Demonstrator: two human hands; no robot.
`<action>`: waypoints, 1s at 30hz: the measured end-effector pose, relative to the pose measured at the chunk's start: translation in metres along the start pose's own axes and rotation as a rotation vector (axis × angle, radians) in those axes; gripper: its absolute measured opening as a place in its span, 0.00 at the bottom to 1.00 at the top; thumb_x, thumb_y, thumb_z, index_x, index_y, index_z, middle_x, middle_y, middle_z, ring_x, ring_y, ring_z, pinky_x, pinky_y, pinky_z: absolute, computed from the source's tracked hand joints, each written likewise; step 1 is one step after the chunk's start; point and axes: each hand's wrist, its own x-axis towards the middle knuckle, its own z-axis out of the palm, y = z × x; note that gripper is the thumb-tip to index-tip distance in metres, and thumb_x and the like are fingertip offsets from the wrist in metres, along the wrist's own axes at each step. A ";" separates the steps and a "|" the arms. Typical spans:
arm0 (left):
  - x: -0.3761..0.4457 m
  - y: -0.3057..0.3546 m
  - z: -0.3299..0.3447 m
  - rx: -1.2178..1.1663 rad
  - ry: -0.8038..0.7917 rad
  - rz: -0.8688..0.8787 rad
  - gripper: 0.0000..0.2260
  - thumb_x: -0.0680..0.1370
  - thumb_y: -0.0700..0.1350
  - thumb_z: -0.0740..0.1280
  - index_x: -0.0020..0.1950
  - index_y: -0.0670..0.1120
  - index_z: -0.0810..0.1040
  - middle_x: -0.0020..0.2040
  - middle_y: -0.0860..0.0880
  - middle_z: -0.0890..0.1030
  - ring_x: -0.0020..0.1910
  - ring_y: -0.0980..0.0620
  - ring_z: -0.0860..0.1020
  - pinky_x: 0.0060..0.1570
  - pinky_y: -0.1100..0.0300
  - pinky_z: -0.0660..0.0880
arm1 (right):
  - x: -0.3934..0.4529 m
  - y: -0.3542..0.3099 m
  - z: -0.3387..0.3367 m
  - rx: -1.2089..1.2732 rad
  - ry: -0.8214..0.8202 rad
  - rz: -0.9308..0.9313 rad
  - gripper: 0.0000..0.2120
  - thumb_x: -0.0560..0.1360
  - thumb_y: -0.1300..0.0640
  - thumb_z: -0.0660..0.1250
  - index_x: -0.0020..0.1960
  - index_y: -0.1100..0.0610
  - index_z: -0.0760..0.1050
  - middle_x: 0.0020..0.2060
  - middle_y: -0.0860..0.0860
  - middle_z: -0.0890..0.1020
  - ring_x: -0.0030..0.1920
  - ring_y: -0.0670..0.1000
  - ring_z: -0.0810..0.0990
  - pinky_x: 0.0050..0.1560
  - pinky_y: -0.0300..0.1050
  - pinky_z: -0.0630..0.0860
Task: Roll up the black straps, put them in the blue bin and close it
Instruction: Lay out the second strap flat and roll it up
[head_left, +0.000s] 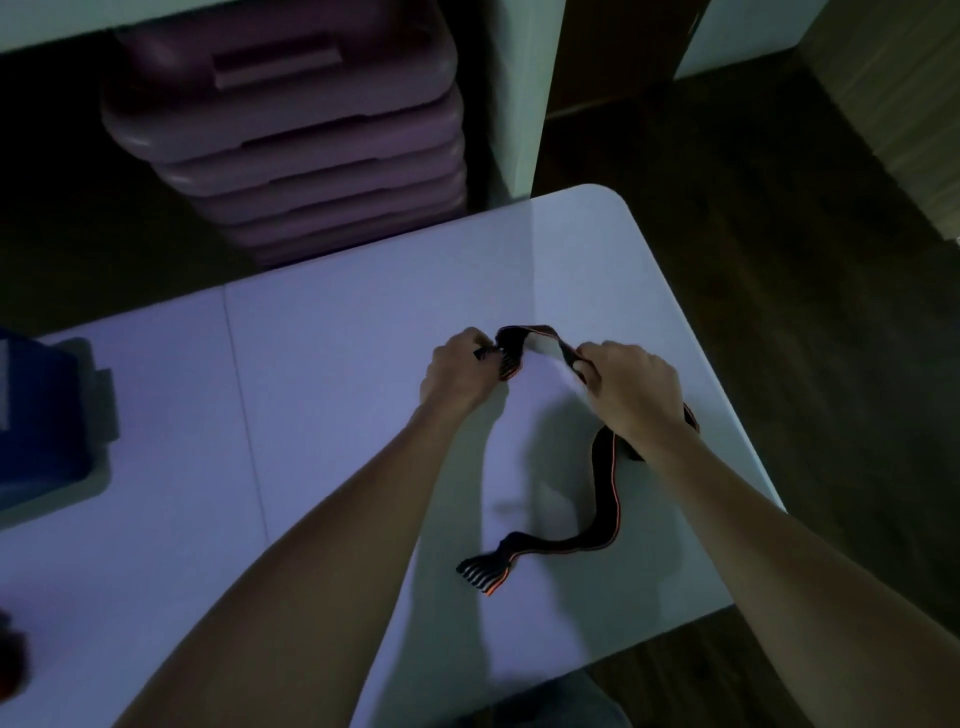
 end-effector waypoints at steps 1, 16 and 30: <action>0.002 0.000 -0.002 -0.066 0.040 -0.002 0.09 0.76 0.51 0.66 0.55 0.54 0.80 0.54 0.45 0.83 0.50 0.43 0.82 0.49 0.50 0.80 | 0.008 0.002 -0.005 0.049 0.001 0.025 0.10 0.82 0.51 0.57 0.48 0.54 0.74 0.36 0.49 0.78 0.34 0.53 0.74 0.33 0.43 0.64; -0.033 -0.006 -0.107 -0.864 -0.042 0.017 0.15 0.75 0.61 0.65 0.52 0.53 0.81 0.52 0.51 0.83 0.48 0.48 0.82 0.51 0.50 0.73 | 0.075 -0.121 -0.072 0.870 0.084 -0.246 0.09 0.80 0.54 0.63 0.46 0.59 0.75 0.34 0.51 0.79 0.35 0.49 0.76 0.37 0.46 0.70; -0.121 -0.192 -0.113 -0.474 0.025 -0.180 0.08 0.79 0.44 0.68 0.40 0.46 0.75 0.34 0.47 0.75 0.31 0.51 0.70 0.34 0.58 0.65 | -0.014 -0.237 0.051 1.310 -0.658 0.519 0.06 0.77 0.66 0.64 0.47 0.58 0.78 0.43 0.56 0.84 0.41 0.53 0.83 0.38 0.47 0.81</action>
